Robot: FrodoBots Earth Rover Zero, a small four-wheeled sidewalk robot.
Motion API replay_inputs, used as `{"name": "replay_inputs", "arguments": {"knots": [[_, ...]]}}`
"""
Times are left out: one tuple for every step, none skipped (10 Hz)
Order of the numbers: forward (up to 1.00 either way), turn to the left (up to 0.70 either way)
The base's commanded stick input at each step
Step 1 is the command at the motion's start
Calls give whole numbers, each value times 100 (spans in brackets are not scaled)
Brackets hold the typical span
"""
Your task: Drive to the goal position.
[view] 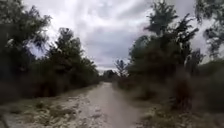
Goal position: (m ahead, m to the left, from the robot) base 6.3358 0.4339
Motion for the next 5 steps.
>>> {"name": "replay_inputs", "arguments": {"knots": [[85, 8], [85, 32], [85, 9], [85, 0], [85, 0]]}}
